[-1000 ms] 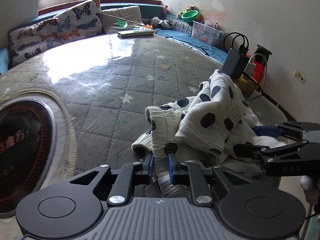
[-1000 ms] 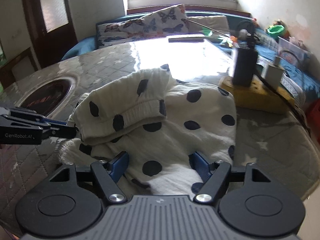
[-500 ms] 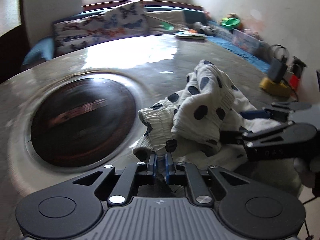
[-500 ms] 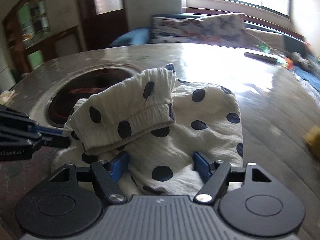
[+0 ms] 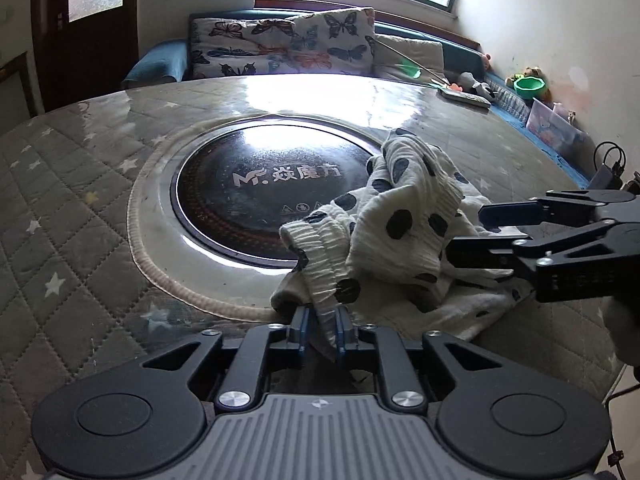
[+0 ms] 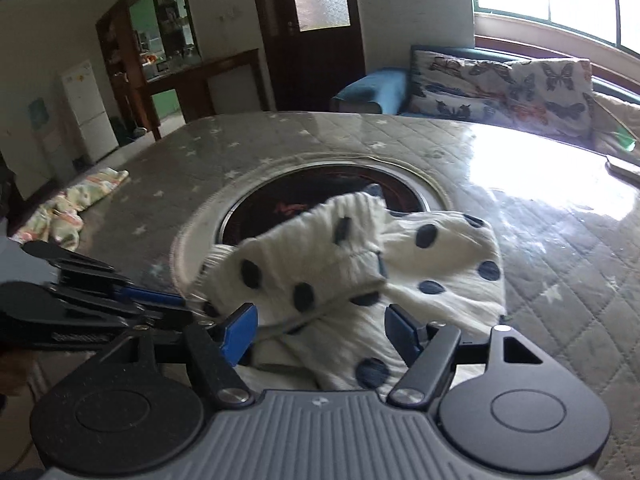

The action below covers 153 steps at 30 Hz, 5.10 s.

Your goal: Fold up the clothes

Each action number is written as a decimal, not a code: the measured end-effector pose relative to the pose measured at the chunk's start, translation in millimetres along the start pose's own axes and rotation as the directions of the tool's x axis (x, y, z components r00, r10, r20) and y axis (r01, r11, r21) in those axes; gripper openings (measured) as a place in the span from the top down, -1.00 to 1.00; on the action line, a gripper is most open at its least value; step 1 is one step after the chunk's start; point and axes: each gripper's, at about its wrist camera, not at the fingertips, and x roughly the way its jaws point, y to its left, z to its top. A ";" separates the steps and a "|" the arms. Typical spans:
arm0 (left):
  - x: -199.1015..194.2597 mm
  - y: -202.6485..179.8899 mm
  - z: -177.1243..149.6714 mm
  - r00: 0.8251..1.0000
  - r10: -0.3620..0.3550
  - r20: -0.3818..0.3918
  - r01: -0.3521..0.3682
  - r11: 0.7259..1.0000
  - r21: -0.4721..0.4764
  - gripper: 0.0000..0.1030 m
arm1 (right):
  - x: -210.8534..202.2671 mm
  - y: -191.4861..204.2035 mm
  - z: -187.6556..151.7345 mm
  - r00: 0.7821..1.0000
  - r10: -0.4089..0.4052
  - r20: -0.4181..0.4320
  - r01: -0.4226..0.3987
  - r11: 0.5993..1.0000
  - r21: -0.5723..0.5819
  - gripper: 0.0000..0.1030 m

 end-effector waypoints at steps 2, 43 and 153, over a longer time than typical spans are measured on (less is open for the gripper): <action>2.2 -3.0 0.0 1.000 0.015 0.002 -0.015 1.000 0.005 0.31 | 3.2 -1.9 3.1 1.000 0.000 -0.011 0.000 1.000 0.023 -0.40; 13.9 -5.6 -2.4 1.000 0.010 0.000 -0.010 0.999 0.044 0.46 | -19.9 -69.9 50.5 0.928 -0.368 0.058 0.372 0.922 -0.108 0.36; 17.5 18.4 30.4 0.995 -0.019 0.095 0.026 0.997 -0.073 -0.08 | -31.1 -25.5 -1.0 0.969 -0.235 0.072 0.244 0.955 -0.168 0.86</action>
